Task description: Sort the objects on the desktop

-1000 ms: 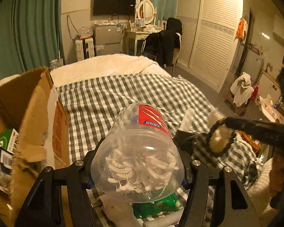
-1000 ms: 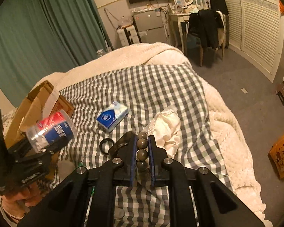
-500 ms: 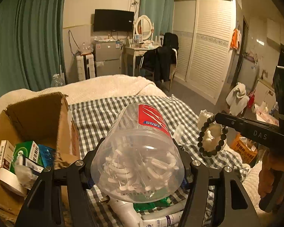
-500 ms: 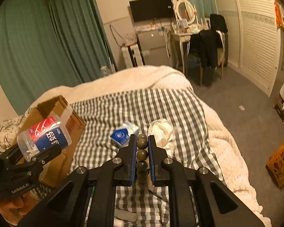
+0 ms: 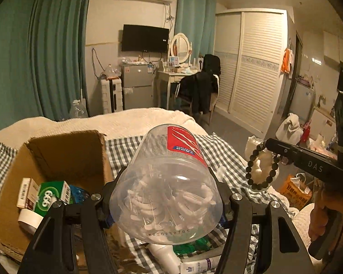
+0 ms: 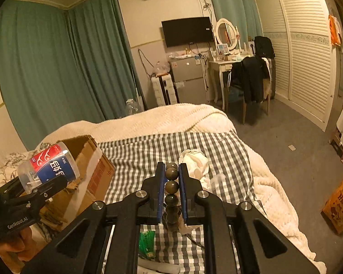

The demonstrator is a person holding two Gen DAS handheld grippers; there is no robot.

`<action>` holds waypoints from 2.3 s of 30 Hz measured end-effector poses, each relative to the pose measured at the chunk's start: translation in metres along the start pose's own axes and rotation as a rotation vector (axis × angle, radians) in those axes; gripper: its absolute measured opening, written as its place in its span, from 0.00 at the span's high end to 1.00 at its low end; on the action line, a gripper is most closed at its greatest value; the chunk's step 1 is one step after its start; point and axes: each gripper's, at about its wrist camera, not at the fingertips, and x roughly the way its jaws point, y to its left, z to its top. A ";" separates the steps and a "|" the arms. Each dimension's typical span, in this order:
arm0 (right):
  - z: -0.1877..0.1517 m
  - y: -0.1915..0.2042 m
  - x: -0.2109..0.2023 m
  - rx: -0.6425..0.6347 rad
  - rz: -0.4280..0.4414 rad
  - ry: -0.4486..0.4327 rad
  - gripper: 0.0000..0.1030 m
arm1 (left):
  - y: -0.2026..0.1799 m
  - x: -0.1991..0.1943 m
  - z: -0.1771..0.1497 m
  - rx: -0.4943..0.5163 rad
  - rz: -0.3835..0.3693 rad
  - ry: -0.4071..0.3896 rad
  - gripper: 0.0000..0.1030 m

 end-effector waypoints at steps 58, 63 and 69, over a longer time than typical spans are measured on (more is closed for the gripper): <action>0.026 0.191 -0.011 -0.161 0.264 -0.201 0.89 | 0.139 -0.103 0.018 -0.100 0.317 -0.141 0.37; 0.022 0.208 0.004 -0.190 0.302 -0.183 0.89 | 0.151 -0.093 0.013 -0.118 0.341 -0.117 0.37; 0.016 0.227 0.029 -0.232 0.345 -0.138 0.89 | 0.161 -0.070 0.007 -0.111 0.378 -0.070 0.37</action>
